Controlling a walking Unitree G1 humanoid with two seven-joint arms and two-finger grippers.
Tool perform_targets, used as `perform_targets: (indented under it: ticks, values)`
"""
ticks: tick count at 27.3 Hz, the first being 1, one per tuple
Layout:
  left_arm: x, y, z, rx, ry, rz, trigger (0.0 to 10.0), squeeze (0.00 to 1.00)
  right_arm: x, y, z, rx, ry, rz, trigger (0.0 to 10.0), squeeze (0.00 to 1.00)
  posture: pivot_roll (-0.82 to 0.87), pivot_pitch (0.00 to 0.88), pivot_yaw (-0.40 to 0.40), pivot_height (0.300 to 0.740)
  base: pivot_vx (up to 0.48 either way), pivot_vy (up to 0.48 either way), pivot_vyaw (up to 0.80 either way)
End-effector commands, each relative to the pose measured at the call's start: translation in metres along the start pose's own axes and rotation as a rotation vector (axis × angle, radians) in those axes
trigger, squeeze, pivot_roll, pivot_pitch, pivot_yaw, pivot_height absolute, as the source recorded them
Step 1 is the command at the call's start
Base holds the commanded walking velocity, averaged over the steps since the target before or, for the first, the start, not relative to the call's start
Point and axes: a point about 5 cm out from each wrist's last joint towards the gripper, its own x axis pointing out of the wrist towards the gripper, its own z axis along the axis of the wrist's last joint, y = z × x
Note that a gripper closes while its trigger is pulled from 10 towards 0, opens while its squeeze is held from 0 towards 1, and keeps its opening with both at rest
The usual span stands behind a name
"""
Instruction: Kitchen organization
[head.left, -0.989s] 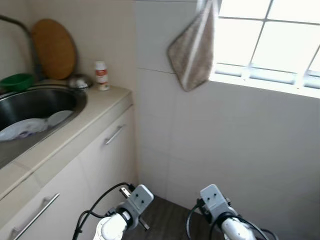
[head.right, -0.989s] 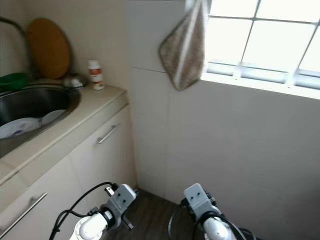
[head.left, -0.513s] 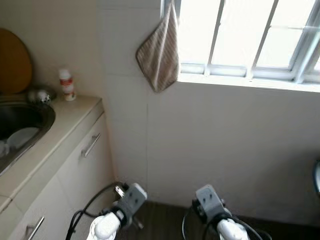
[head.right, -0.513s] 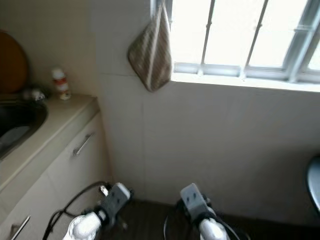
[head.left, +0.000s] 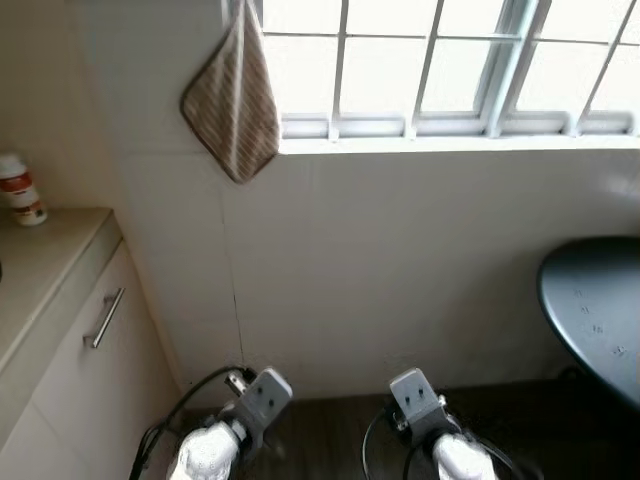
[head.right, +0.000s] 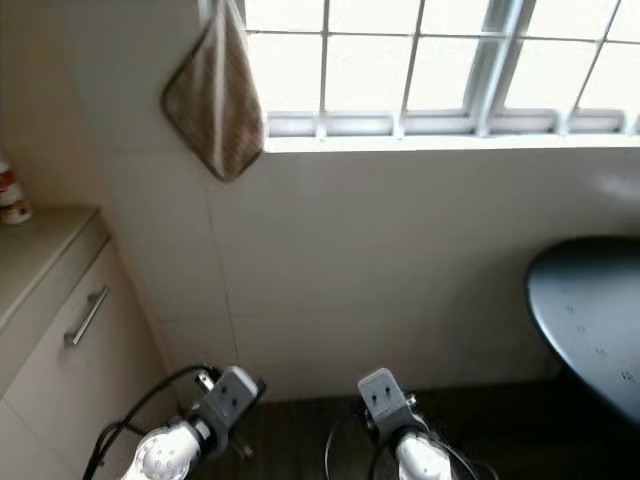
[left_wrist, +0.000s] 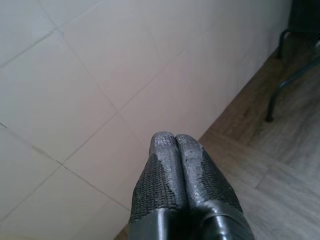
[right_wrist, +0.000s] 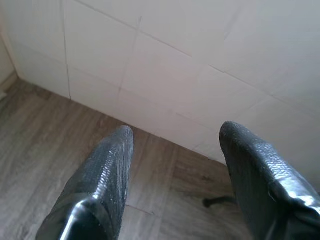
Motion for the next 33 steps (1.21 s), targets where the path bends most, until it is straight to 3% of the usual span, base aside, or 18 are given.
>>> perform_targets:
  ticks: [1,9,11,13,18,20,28,33]
  values:
    - [0.0022,-0.0061,0.0023,-0.008,-0.006,-0.024,10.0,0.0,-0.0016,-0.0059,-0.0009,0.001,-0.001,-0.012,10.0,0.0,0.0,0.0,0.007,0.74,0.0,0.0,0.0]
    - [0.0028,-0.0065,0.003,-0.009,-0.006,-0.024,10.0,0.0,-0.0006,-0.0041,-0.002,-0.016,0.015,0.025,10.0,0.0,0.0,0.0,0.006,0.74,0.0,0.0,0.0]
    - [0.0033,-0.0071,0.0034,-0.01,-0.006,-0.024,10.0,0.0,-0.0009,-0.0012,-0.0016,-0.08,0.008,0.045,10.0,0.0,0.0,0.0,0.003,0.74,0.0,0.0,0.8]
    - [0.0035,-0.0072,0.0035,-0.01,-0.006,-0.024,10.0,0.0,-0.001,-0.001,-0.0016,-0.089,0.006,0.045,10.0,0.0,0.0,0.0,0.003,0.74,0.0,0.0,0.8]
    - [0.0035,-0.0073,0.0042,-0.015,-0.012,-0.018,10.0,0.0,-0.0012,-0.002,-0.0012,-0.078,0.0,0.042,10.0,0.0,0.0,0.0,0.0,0.74,0.0,0.0,0.8]
    - [0.0031,-0.0068,0.005,-0.021,-0.022,-0.015,10.0,0.0,-0.0014,-0.0048,0.0009,-0.04,-0.012,0.024,10.0,0.0,0.0,0.0,0.0,0.74,0.0,0.0,0.0]
    - [0.0023,-0.0067,0.0052,-0.024,-0.022,-0.016,10.0,0.0,-0.0016,-0.0059,0.0001,-0.033,-0.009,0.019,10.0,0.0,0.01,0.0,-0.001,0.74,0.0,0.0,0.0]
    - [0.0016,-0.0063,0.0054,-0.028,-0.026,-0.014,10.0,0.0,-0.0017,-0.0055,0.0,-0.028,-0.008,0.018,10.0,0.0,0.01,0.0,0.0,0.74,-0.417,0.0,0.0]
